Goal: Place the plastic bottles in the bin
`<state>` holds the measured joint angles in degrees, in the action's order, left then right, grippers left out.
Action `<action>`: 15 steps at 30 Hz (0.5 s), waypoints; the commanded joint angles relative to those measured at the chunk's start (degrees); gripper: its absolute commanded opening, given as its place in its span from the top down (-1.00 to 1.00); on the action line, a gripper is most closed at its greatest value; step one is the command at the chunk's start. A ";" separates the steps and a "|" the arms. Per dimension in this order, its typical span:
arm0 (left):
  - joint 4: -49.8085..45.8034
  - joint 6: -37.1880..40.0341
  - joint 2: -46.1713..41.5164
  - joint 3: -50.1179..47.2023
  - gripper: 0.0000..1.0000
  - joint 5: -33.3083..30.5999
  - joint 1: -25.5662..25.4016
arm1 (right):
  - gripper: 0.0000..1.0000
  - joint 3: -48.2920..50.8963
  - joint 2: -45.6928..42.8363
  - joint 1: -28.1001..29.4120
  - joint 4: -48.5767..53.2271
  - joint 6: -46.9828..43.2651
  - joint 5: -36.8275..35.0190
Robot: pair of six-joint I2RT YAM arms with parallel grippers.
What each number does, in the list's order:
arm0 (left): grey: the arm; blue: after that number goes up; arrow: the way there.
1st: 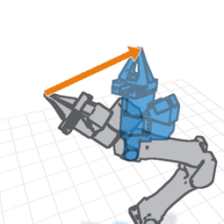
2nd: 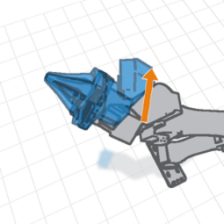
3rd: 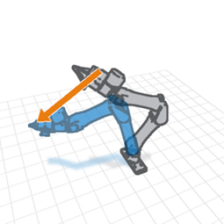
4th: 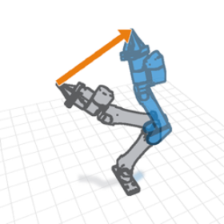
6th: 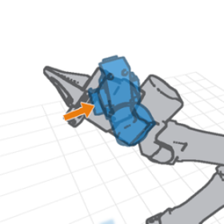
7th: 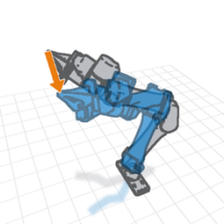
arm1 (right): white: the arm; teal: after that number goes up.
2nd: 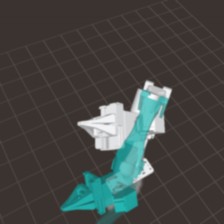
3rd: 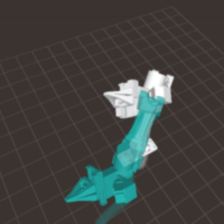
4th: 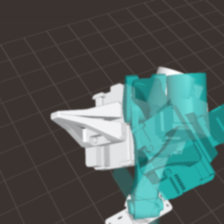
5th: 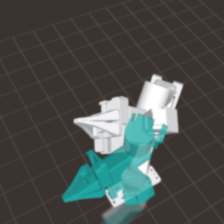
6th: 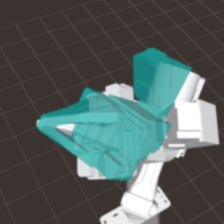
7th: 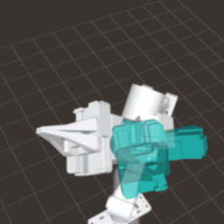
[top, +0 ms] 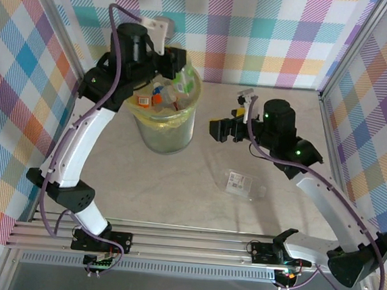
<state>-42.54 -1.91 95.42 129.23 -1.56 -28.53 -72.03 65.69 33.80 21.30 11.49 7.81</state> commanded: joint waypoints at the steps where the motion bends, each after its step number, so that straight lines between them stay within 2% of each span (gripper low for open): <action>1: -4.41 11.25 4.51 5.16 0.88 -9.41 2.02 | -0.99 -0.56 -2.56 0.30 5.42 3.51 -8.23; 4: -3.82 16.85 7.67 7.47 0.88 -14.04 3.62 | -0.99 1.12 -4.35 0.30 6.82 5.34 -11.21; 10: -7.47 22.05 13.59 12.47 0.88 -19.33 6.20 | -0.99 3.24 -6.80 0.30 8.67 7.48 -13.82; 15: -8.25 23.40 16.63 12.21 0.88 -19.58 8.00 | -0.99 4.13 -7.92 0.30 9.59 8.43 -14.70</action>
<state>-49.84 18.55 111.55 139.57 -19.09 -21.82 -68.51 59.18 33.80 29.74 18.24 -4.99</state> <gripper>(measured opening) 0.319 0.996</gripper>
